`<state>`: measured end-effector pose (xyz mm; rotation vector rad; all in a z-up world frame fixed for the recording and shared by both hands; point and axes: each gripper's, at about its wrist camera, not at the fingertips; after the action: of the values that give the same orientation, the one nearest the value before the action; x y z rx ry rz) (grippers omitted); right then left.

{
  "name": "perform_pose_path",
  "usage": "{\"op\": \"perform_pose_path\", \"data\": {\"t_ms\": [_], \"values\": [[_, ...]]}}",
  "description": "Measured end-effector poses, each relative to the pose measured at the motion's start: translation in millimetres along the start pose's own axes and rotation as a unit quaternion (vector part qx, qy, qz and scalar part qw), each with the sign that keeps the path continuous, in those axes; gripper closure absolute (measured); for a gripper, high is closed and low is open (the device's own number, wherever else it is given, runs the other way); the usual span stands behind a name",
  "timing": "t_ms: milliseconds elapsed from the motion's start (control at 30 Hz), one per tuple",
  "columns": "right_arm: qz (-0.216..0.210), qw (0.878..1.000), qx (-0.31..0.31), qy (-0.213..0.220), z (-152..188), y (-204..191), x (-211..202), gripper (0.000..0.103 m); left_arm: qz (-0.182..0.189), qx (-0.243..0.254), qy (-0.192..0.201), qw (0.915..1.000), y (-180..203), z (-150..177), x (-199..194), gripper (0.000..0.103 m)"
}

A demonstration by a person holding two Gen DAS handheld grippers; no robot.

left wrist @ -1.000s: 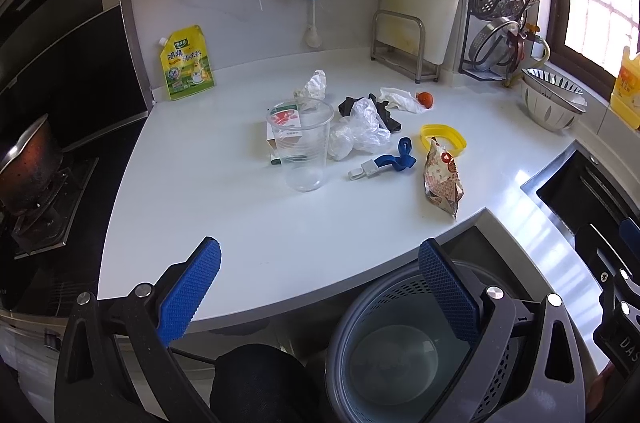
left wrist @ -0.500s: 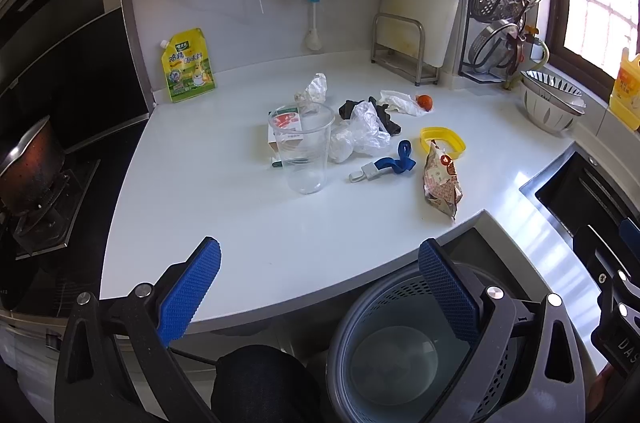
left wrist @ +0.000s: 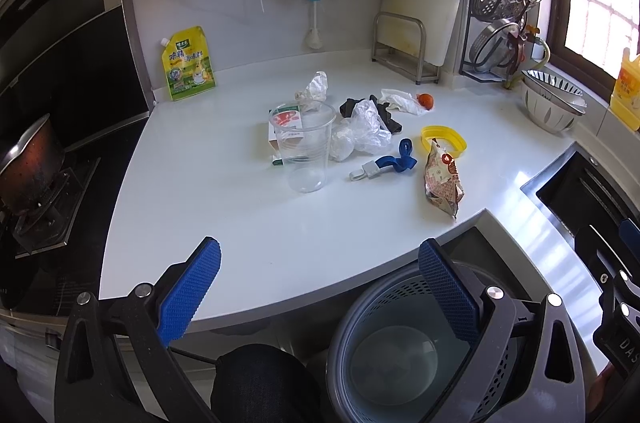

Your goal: Collect trash

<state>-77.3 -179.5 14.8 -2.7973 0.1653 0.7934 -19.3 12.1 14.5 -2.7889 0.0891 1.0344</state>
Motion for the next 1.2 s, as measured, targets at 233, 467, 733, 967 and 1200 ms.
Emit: {"op": "perform_pose_path", "data": {"t_ms": [233,467,733,967,1200], "values": [[0.0,1.0,-0.001,-0.002,0.1,-1.0,0.7,0.008,0.0,-0.002,-0.004,1.0,-1.6,0.5,3.8,0.006],[0.001,1.0,-0.002,-0.011,1.6,-0.2,8.0,0.008,-0.001,-0.004,-0.01,0.9999,-2.8,2.2,10.0,0.006],[-0.001,0.999,-0.006,-0.035,7.7,0.1,35.7,0.008,-0.008,-0.011,-0.025,0.9996,-11.7,7.3,31.9,0.006],[-0.011,0.998,-0.017,-0.064,3.3,-7.6,81.0,0.008,-0.02,-0.026,-0.044,0.9985,-30.5,8.0,67.3,0.006],[-0.016,0.996,-0.028,-0.079,-8.7,-20.7,133.7,0.008,-0.026,-0.045,-0.029,0.9982,-47.4,-3.9,96.9,0.006]]}}
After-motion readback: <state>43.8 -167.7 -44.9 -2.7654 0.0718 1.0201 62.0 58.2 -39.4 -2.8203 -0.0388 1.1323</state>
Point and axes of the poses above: each gripper's, at about its wrist camera, not at the fingertips, and x roughly the way its jaws point, y to its right, z to its underside, and after that the axes turned 8 degrees about x, right-handed
